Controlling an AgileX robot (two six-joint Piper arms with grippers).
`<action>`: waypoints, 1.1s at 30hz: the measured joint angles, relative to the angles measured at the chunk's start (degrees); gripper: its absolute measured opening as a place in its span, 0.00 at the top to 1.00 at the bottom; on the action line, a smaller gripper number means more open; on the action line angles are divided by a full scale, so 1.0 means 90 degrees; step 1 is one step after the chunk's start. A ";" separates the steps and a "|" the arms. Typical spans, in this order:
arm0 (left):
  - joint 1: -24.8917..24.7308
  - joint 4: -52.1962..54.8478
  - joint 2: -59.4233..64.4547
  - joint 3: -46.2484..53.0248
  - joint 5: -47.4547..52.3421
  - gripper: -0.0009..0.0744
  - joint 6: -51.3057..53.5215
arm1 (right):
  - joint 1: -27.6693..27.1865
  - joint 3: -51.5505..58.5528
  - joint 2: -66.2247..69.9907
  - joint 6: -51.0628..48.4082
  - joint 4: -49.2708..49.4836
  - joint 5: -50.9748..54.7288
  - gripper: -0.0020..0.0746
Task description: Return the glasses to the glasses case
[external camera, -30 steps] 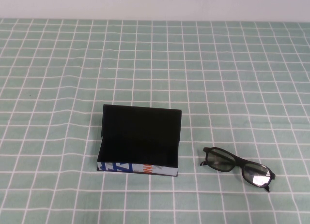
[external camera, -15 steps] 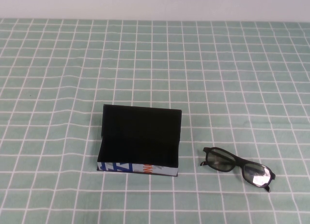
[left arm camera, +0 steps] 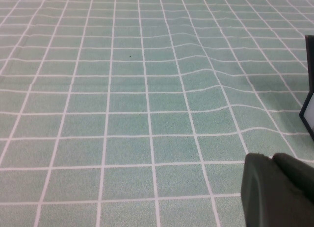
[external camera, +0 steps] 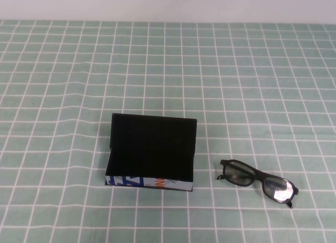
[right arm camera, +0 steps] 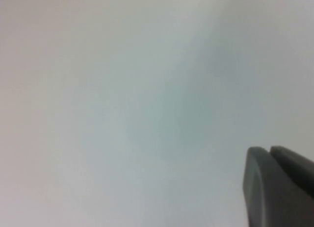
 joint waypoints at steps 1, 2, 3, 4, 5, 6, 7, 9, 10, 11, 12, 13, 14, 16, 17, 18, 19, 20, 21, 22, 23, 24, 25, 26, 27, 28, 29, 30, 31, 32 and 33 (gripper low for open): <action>0.0000 0.0000 0.0000 0.0000 0.0000 0.99 0.0000 | 0.0000 -0.0235 0.0204 0.0000 -0.0155 0.0376 0.99; 0.0000 0.0000 0.0000 0.0000 0.0000 0.99 0.0000 | 0.0000 -0.0464 0.0467 0.0000 -0.0346 0.0887 0.99; 0.0000 0.0000 0.0000 0.0000 0.0000 0.99 0.0000 | 0.0000 -0.0680 0.0727 0.0000 -0.0526 0.1429 0.99; 0.0000 0.0000 0.0000 0.0000 0.0000 0.99 0.0000 | 0.0000 -0.0836 0.0939 0.0000 -0.0698 0.1981 0.99; 0.0000 0.0000 0.0000 0.0000 0.0000 0.99 0.0000 | 0.0000 -0.1007 0.1195 0.0000 -0.0844 0.2505 0.99; 0.0000 0.0000 0.0000 0.0000 0.0000 0.99 0.0000 | 0.0000 -0.1148 0.1448 0.0000 -0.0976 0.2988 0.99; 0.0000 0.0000 0.0000 0.0000 0.0000 0.99 0.0000 | 0.0000 -0.1237 0.1696 0.0000 -0.1065 0.3351 0.99; 0.0000 0.0000 0.0000 0.0000 0.0000 0.99 0.0000 | 0.0000 -0.1364 0.2137 0.0000 -0.1246 0.4082 0.99; 0.0000 0.0000 0.0000 0.0000 0.0000 0.99 0.0000 | 0.0000 -0.1392 0.2293 -0.0089 -0.1336 0.4327 0.99; 0.0000 0.0000 0.0000 0.0000 0.0000 0.99 0.0000 | 0.0000 -0.1404 0.2471 -0.0245 -0.1453 0.4600 0.99; 0.0000 0.0000 0.0000 0.0000 0.0000 0.99 0.0000 | 0.0000 -0.1404 0.2621 -0.0422 -0.1580 0.4828 0.99; 0.0000 0.0000 0.0000 0.0000 0.0000 0.99 0.0000 | 0.0000 -0.1404 0.2744 -0.0543 -0.1656 0.4990 0.99; 0.0000 0.0000 0.0000 0.0000 0.0000 0.99 0.0000 | 0.0000 -0.1404 0.2825 -0.0607 -0.1688 0.5083 0.99; 0.0000 0.0000 0.0000 0.0000 0.0000 0.99 0.0000 | 0.0000 -0.1404 0.2957 -0.0704 -0.1592 0.5156 0.99; 0.0000 0.0000 0.0000 0.0000 0.0000 0.99 0.0000 | 0.0000 -0.1404 0.3015 -0.0739 -0.1424 0.5158 0.99; 0.0000 0.0000 0.0000 0.0000 0.0000 0.99 0.0000 | 0.0000 -0.1404 0.3044 -0.0750 -0.1205 0.5158 0.99; 0.0000 0.0000 0.0000 0.0000 0.0000 0.99 0.0000 | 0.0000 -0.1404 0.3106 -0.0781 -0.0973 0.5192 0.99; 0.0000 0.0000 0.0000 0.0000 0.0000 0.99 0.0000 | 0.0000 -0.1404 0.3154 -0.0849 -0.0791 0.5232 0.99; 0.0000 0.0000 0.0000 0.0000 0.0000 0.99 0.0000 | 0.0000 -0.1408 0.3229 -0.1022 -0.0564 0.5317 0.99; 0.0000 0.0000 0.0000 0.0000 0.0000 0.99 0.0000 | 0.0000 -0.1419 0.3321 -0.1279 -0.0359 0.5419 0.99; 0.0000 0.0000 0.0000 0.0000 0.0000 0.99 0.0000 | 0.0000 -0.1419 0.3408 -0.1507 -0.0215 0.5503 0.99; 0.0000 0.0000 0.0000 0.0000 0.0000 0.99 0.0000 | 0.0012 -0.1419 0.3528 -0.1766 -0.0085 0.5615 0.99; 0.0000 0.0000 0.0000 0.0000 0.0000 0.99 0.0000 | 0.0045 -0.1419 0.3659 -0.1998 -0.0035 0.5711 0.99; 0.0000 0.0000 0.0000 0.0000 0.0000 0.99 0.0000 | 0.0111 -0.1419 0.3799 -0.2179 -0.0002 0.5795 0.99; 0.0000 0.0000 0.0000 0.0000 0.0000 0.99 0.0000 | 0.0201 -0.1419 0.3945 -0.2426 0.0018 0.5882 0.99; 0.0000 0.0000 0.0000 0.0000 0.0000 0.99 0.0000 | 0.0320 -0.1419 0.4099 -0.2689 0.0015 0.5977 0.99; 0.0000 0.0000 0.0000 0.0000 0.0000 0.99 0.0000 | 0.0433 -0.1419 0.4226 -0.2926 0.0015 0.6050 0.99; 0.0000 0.0000 0.0000 0.0000 0.0000 0.99 0.0000 | 0.0594 -0.1419 0.4386 -0.3107 0.0025 0.6148 0.99; 0.0000 0.0000 0.0000 0.0000 0.0000 0.99 0.0000 | 0.0767 -0.1419 0.4549 -0.3239 0.0025 0.6231 0.99; 0.0000 0.0000 0.0000 0.0000 0.0000 0.99 0.0000 | 0.0907 -0.1419 0.4680 -0.3306 0.0025 0.6284 0.99; 0.0000 0.0000 0.0000 0.0000 0.0000 0.99 0.0000 | 0.1083 -0.1419 0.4845 -0.3371 -0.0001 0.6321 0.99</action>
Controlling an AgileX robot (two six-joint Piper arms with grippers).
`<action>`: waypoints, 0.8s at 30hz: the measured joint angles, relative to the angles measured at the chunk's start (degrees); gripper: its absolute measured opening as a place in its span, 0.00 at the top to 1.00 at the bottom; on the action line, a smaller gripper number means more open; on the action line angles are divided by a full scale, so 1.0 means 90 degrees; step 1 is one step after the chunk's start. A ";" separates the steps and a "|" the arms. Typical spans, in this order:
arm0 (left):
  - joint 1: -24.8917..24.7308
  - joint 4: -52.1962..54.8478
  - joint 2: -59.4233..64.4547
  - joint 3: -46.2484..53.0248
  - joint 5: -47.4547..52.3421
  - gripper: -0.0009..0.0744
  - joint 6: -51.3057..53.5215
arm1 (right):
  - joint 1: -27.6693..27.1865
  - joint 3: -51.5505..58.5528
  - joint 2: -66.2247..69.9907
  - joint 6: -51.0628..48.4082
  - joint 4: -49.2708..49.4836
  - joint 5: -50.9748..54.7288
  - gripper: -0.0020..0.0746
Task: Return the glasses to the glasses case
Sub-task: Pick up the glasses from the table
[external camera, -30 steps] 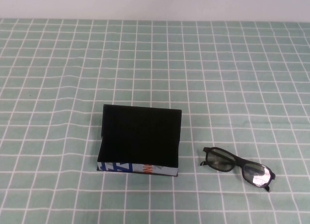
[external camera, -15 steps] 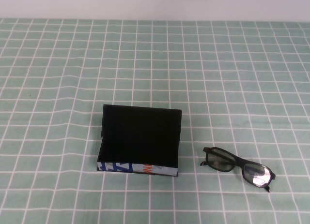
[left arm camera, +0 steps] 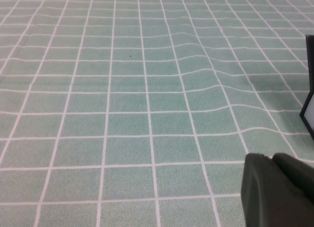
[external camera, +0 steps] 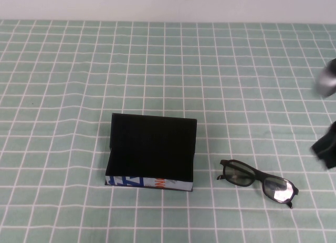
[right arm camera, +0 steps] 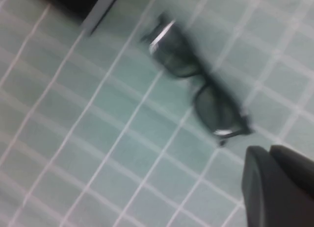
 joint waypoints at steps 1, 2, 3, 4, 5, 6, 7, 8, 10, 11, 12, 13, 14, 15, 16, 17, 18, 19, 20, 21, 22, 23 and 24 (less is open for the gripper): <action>0.0000 0.0000 0.0000 0.0000 0.0000 0.99 0.0000 | 0.0177 0.0000 0.0159 -0.0032 -0.0065 0.0015 0.99; 0.0000 0.0000 0.0000 0.0000 0.0000 0.99 0.0000 | 0.0357 0.0000 0.0309 -0.0057 -0.0176 0.0026 0.99; 0.0000 0.0000 0.0000 0.0000 0.0000 0.99 0.0000 | 0.0539 0.0000 0.0449 -0.0073 -0.0330 0.0031 0.99; 0.0000 0.0000 0.0000 0.0000 0.0000 0.99 0.0000 | 0.0727 0.0000 0.0574 -0.0087 -0.0505 0.0031 0.98; 0.0000 0.0000 0.0000 0.0000 0.0000 0.99 0.0000 | 0.0879 0.0000 0.0663 -0.0087 -0.0652 0.0031 0.97; 0.0000 0.0000 0.0000 0.0000 0.0000 0.99 0.0000 | 0.1072 0.0000 0.0762 -0.0087 -0.0843 0.0031 0.94; 0.0000 0.0000 0.0000 0.0000 0.0000 0.99 0.0000 | 0.1265 0.0000 0.0853 -0.0097 -0.1036 0.0002 0.91; 0.0000 0.0000 0.0000 0.0000 0.0000 0.99 0.0000 | 0.1416 0.0000 0.0917 -0.0111 -0.1189 -0.0035 0.87; 0.0000 0.0000 0.0000 0.0000 0.0000 0.99 0.0000 | 0.1755 0.0000 0.1052 -0.0111 -0.1516 -0.0224 0.76; 0.0000 0.0000 0.0000 0.0000 0.0000 0.99 0.0000 | 0.1887 0.0000 0.1094 -0.0111 -0.1610 -0.0384 0.69; 0.0000 0.0000 0.0000 0.0000 0.0000 0.99 0.0000 | 0.1984 0.0000 0.1138 -0.0111 -0.1685 -0.0580 0.61; 0.0000 0.0000 0.0000 0.0000 0.0000 0.99 0.0000 | 0.2048 0.0000 0.1187 -0.0111 -0.1763 -0.0815 0.54; 0.0000 0.0000 0.0000 0.0000 0.0000 0.99 0.0000 | 0.2078 0.0000 0.1238 -0.0111 -0.1762 -0.1008 0.49; 0.0000 0.0000 0.0000 0.0000 0.0000 0.99 0.0000 | 0.2093 0.0000 0.1294 -0.0099 -0.1775 -0.1230 0.43; 0.0000 0.0000 0.0000 0.0000 0.0000 0.99 0.0000 | 0.2103 0.0000 0.1354 -0.0033 -0.1775 -0.1411 0.38; 0.0000 0.0000 0.0000 0.0000 0.0000 0.99 0.0000 | 0.2119 -0.0012 0.1416 0.0052 -0.1775 -0.1508 0.36; 0.0000 0.0000 0.0000 0.0000 0.0000 0.99 0.0000 | 0.2118 -0.0026 0.1506 0.0136 -0.1775 -0.1569 0.33; 0.0000 0.0000 0.0000 0.0000 0.0000 0.99 0.0000 | 0.2118 -0.0039 0.1613 0.0199 -0.1788 -0.1569 0.32; 0.0000 0.0000 0.0000 0.0000 0.0000 0.99 0.0000 | 0.2118 -0.0039 0.1706 0.0230 -0.1788 -0.1558 0.31; 0.0000 0.0000 0.0000 0.0000 0.0000 0.99 0.0000 | 0.2118 -0.0048 0.1835 0.0261 -0.1788 -0.1523 0.30; 0.0000 0.0000 0.0000 0.0000 0.0000 0.99 0.0000 | 0.2118 -0.0048 0.1976 0.0286 -0.1788 -0.1475 0.30; 0.0000 0.0000 0.0000 0.0000 0.0000 0.99 0.0000 | 0.2132 -0.0048 0.2122 0.0297 -0.1788 -0.1424 0.30; 0.0000 0.0000 0.0000 0.0000 0.0000 0.99 0.0000 | 0.2132 -0.0048 0.2266 0.0310 -0.1788 -0.1390 0.30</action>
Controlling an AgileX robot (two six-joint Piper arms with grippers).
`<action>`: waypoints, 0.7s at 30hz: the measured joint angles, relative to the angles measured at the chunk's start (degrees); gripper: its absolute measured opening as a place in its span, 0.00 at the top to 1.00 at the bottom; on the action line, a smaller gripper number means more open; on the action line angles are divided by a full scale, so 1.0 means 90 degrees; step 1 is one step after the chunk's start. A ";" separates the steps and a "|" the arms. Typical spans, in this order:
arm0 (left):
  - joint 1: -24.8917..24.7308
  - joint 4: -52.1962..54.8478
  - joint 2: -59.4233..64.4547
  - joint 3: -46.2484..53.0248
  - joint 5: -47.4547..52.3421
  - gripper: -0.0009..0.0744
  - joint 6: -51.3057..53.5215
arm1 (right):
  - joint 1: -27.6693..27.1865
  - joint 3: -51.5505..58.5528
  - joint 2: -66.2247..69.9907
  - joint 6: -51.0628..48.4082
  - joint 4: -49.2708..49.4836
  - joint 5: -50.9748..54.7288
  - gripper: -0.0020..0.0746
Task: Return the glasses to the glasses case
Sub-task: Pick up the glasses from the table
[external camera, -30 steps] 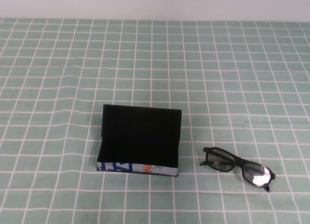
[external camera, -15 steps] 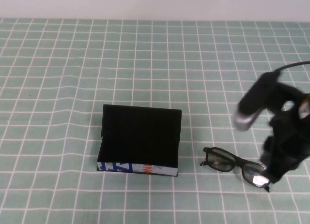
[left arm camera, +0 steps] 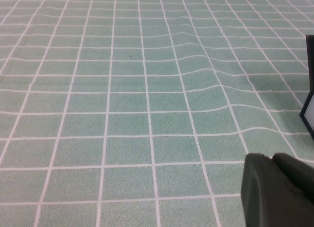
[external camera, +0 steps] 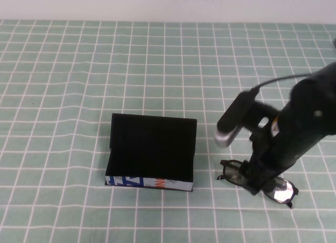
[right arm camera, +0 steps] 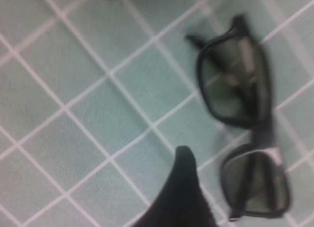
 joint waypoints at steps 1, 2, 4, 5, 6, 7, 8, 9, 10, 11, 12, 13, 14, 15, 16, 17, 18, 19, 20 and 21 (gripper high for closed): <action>0.0000 0.0000 0.0000 0.0000 0.0000 0.99 0.0000 | 0.0000 0.0000 0.0134 0.0000 0.0000 0.0019 0.29; 0.0000 0.0000 0.0000 0.0000 0.0000 0.99 0.0000 | 0.0000 0.0000 0.0236 0.0000 0.0000 0.0019 0.29; 0.0000 0.0000 0.0000 0.0000 0.0000 0.99 0.0000 | 0.0000 0.0000 0.0446 -0.0052 -0.0018 0.0007 0.29; 0.0000 0.0000 0.0000 0.0000 0.0000 0.99 0.0000 | 0.0000 0.0000 0.0509 -0.0065 -0.0051 -0.0026 0.29; 0.0000 0.0000 0.0000 0.0000 0.0000 0.99 0.0000 | 0.0000 0.0000 0.0571 -0.0079 -0.0120 -0.0072 0.29; 0.0000 0.0000 0.0000 0.0000 0.0000 0.99 0.0000 | 0.0000 0.0000 0.0626 -0.0088 -0.0171 -0.0133 0.29; 0.0000 0.0000 0.0000 0.0000 0.0000 0.99 0.0000 | 0.0000 0.0000 0.0672 -0.0093 -0.0232 -0.0187 0.29; 0.0000 0.0000 0.0000 0.0000 0.0000 0.99 0.0000 | 0.0000 0.0000 0.0712 -0.0104 -0.0279 -0.0256 0.29; 0.0000 0.0000 0.0000 0.0000 0.0000 0.99 0.0000 | 0.0000 0.0000 0.0735 -0.0119 -0.0304 -0.0334 0.29; 0.0000 0.0000 0.0000 0.0000 0.0000 0.99 0.0000 | 0.0000 0.0000 0.0740 -0.0172 -0.0316 -0.0395 0.29; 0.0000 0.0000 0.0000 0.0000 0.0000 0.99 0.0000 | 0.0000 0.0000 0.0757 -0.0234 -0.0332 -0.0454 0.29; 0.0000 0.0000 0.0000 0.0000 0.0000 0.99 0.0000 | 0.0000 0.0000 0.0787 -0.0331 -0.0339 -0.0486 0.30; 0.0000 0.0000 0.0000 0.0000 0.0000 0.99 0.0000 | 0.0012 0.0000 0.0817 -0.0392 -0.0376 -0.0500 0.31; 0.0000 0.0000 0.0000 0.0000 0.0000 0.99 0.0000 | 0.0012 0.0000 0.0862 -0.0461 -0.0450 -0.0498 0.32; 0.0000 0.0000 0.0000 0.0000 0.0000 0.99 0.0000 | 0.0012 0.0000 0.0923 -0.0507 -0.0528 -0.0498 0.33; 0.0000 0.0000 0.0000 0.0000 0.0000 0.99 0.0000 | 0.0012 0.0000 0.0982 -0.0521 -0.0576 -0.0486 0.33; 0.0000 0.0000 0.0000 0.0000 0.0000 0.99 0.0000 | 0.0012 0.0000 0.1040 -0.0534 -0.0620 -0.0486 0.34; 0.0000 0.0000 0.0000 0.0000 0.0000 0.99 0.0000 | 0.0012 0.0000 0.1093 -0.0547 -0.0647 -0.0486 0.34; 0.0000 0.0000 0.0000 0.0000 0.0000 0.99 0.0000 | 0.0012 0.0000 0.1121 -0.0547 -0.0647 -0.0486 0.34; 0.0000 0.0000 0.0000 0.0000 0.0000 0.99 0.0000 | 0.0012 0.0000 0.1172 -0.0556 -0.0647 -0.0498 0.34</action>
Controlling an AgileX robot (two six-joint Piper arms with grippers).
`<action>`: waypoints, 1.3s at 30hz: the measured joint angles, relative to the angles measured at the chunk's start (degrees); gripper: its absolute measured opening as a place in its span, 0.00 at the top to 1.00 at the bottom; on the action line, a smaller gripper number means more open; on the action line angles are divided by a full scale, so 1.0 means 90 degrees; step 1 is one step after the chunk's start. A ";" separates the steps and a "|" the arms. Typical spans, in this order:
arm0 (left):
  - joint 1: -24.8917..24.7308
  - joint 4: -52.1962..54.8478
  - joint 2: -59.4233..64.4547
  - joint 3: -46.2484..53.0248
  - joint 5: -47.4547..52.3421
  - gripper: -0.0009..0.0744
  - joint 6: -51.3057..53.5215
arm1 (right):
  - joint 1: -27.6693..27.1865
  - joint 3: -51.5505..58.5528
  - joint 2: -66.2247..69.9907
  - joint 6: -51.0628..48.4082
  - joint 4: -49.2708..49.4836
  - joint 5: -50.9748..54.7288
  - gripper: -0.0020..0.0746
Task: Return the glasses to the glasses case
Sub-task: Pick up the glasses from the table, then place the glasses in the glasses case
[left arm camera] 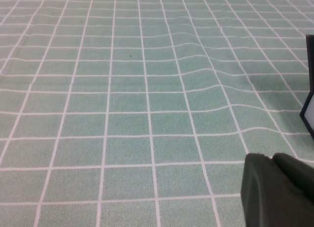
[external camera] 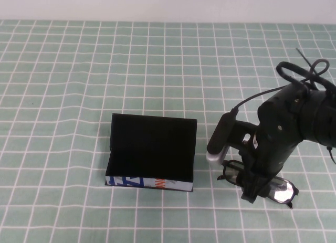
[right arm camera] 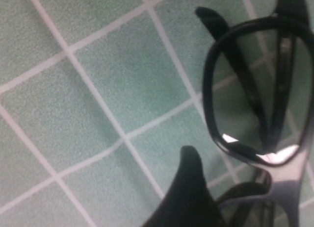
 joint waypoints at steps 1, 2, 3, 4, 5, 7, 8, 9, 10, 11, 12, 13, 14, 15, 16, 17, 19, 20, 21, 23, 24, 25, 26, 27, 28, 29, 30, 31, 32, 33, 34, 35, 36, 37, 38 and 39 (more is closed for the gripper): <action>0.0000 0.0000 0.0000 0.0000 0.0000 0.99 0.0000 | 0.0000 0.0000 0.0034 -0.0006 0.0000 -0.0010 0.34; 0.0000 0.0000 0.0000 0.0000 0.0000 0.99 0.0000 | 0.0000 0.0000 0.0068 -0.0006 0.0000 -0.0023 0.34; 0.0000 0.0000 0.0000 0.0000 0.0000 0.99 0.0000 | 0.0000 0.0000 0.0087 -0.0006 0.0000 -0.0036 0.34; 0.0000 0.0000 0.0000 0.0000 0.0000 0.99 0.0000 | 0.0000 0.0000 0.0127 -0.0015 0.0000 -0.0036 0.34; 0.0000 0.0000 0.0000 0.0000 0.0000 0.99 0.0000 | 0.0000 0.0000 0.0139 -0.0015 0.0000 -0.0049 0.34; 0.0000 0.0000 0.0000 0.0000 0.0000 0.99 0.0000 | 0.0000 0.0000 0.0204 -0.0015 0.0000 -0.0061 0.35; 0.0000 0.0000 0.0000 0.0000 0.0000 0.99 0.0000 | 0.0000 0.0000 0.0229 -0.0015 0.0000 -0.0076 0.35; 0.0000 0.0000 0.0000 0.0000 0.0000 0.99 0.0000 | 0.0000 0.0000 0.0245 -0.0015 0.0000 -0.0093 0.36; 0.0000 0.0000 0.0000 0.0000 0.0000 0.99 0.0000 | 0.0000 -0.0006 0.0274 -0.0015 0.0000 -0.0120 0.37; 0.0000 0.0000 0.0000 0.0000 0.0000 0.99 0.0000 | 0.0000 -0.0006 0.0318 -0.0015 -0.0018 -0.0120 0.38; 0.0000 0.0000 0.0000 0.0000 0.0000 0.99 0.0000 | 0.0000 -0.0006 0.0335 -0.0015 -0.0036 -0.0120 0.39; 0.0000 0.0000 0.0000 0.0000 0.0000 0.99 0.0000 | 0.0000 -0.0006 0.0384 -0.0015 -0.0074 -0.0120 0.41; 0.0000 0.0000 0.0000 0.0000 0.0000 0.99 0.0000 | 0.0000 -0.0006 0.0410 -0.0015 -0.0103 -0.0120 0.42; 0.0000 0.0000 0.0000 0.0000 0.0000 0.99 0.0000 | 0.0000 -0.0006 0.0440 -0.0015 -0.0115 -0.0120 0.44; 0.0000 0.0000 0.0000 0.0000 0.0000 0.99 0.0000 | 0.0000 -0.0006 0.0453 -0.0015 -0.0127 -0.0120 0.46; 0.0000 0.0000 0.0000 0.0000 0.0000 0.99 0.0000 | 0.0000 -0.0006 0.0464 -0.0015 -0.0138 -0.0120 0.49; 0.0000 0.0000 0.0000 0.0000 0.0000 0.99 0.0000 | 0.0000 -0.0006 0.0464 -0.0015 -0.0165 -0.0120 0.56; 0.0000 0.0000 0.0000 0.0000 0.0000 0.99 0.0000 | 0.0000 -0.0006 0.0464 -0.0015 -0.0181 -0.0120 0.60; 0.0000 0.0000 0.0000 0.0000 0.0000 0.99 0.0000 | 0.0000 -0.0006 0.0464 -0.0015 -0.0204 -0.0101 0.64; 0.0000 0.0000 0.0000 0.0000 0.0000 0.99 0.0000 | 0.0000 -0.0006 0.0464 -0.0015 -0.0239 -0.0022 0.73; 0.0000 0.0000 0.0000 0.0000 0.0000 0.99 0.0000 | 0.0000 -0.0006 0.0464 -0.0015 -0.0258 0.0007 0.76; 0.0000 0.0000 0.0000 0.0000 0.0000 0.99 0.0000 | 0.0000 -0.0006 0.0464 -0.0015 -0.0271 0.0037 0.79; 0.0000 0.0000 0.0000 0.0000 0.0000 0.99 0.0000 | 0.0000 -0.0006 0.0464 -0.0015 -0.0304 0.0052 0.81; 0.0000 0.0000 0.0000 0.0000 0.0000 0.99 0.0000 | 0.0000 -0.0006 0.0464 -0.0015 -0.0327 0.0067 0.81; 0.0000 0.0000 0.0000 0.0000 0.0000 0.99 0.0000 | 0.0000 -0.0006 0.0464 -0.0015 -0.0330 0.0066 0.82; 0.0000 0.0000 0.0000 0.0000 0.0000 0.99 0.0000 | 0.0000 -0.0006 0.0464 -0.0015 -0.0333 0.0066 0.82; 0.0000 0.0000 0.0000 0.0000 0.0000 0.99 0.0000 | 0.0000 -0.0006 0.0464 -0.0015 -0.0333 0.0066 0.83; 0.0000 0.0000 0.0000 0.0000 0.0000 0.99 0.0000 | 0.0000 -0.0006 0.0452 -0.0015 -0.0344 0.0081 0.83; 0.0000 0.0000 0.0000 0.0000 0.0000 0.99 0.0000 | 0.0000 -0.0016 0.0451 -0.0015 -0.0358 0.0095 0.83; 0.0000 0.0000 0.0000 0.0000 0.0000 0.99 0.0000 | 0.0000 -0.0021 0.0437 -0.0015 -0.0372 0.0134 0.83; 0.0000 0.0000 0.0000 0.0000 0.0000 0.99 0.0000 | 0.0000 -0.0061 0.0403 -0.0015 -0.0384 0.0176 0.83; 0.0000 0.0000 0.0000 0.0000 0.0000 0.99 0.0000 | 0.0000 -0.0114 0.0359 -0.0015 -0.0382 0.0258 0.83; 0.0000 0.0000 0.0000 0.0000 0.0000 0.99 0.0000 | 0.0000 -0.0192 0.0328 -0.0015 -0.0382 0.0351 0.83; 0.0000 0.0000 0.0000 0.0000 0.0000 0.99 0.0000 | 0.0000 -0.0298 0.0264 -0.0015 -0.0382 0.0465 0.83; 0.0000 0.0000 0.0000 0.0000 0.0000 0.99 0.0000 | 0.0000 -0.0429 0.0195 -0.0015 -0.0397 0.0605 0.83; 0.0000 0.0000 0.0000 0.0000 0.0000 0.99 0.0000 | 0.0000 -0.0551 0.0150 -0.0015 -0.0400 0.0727 0.84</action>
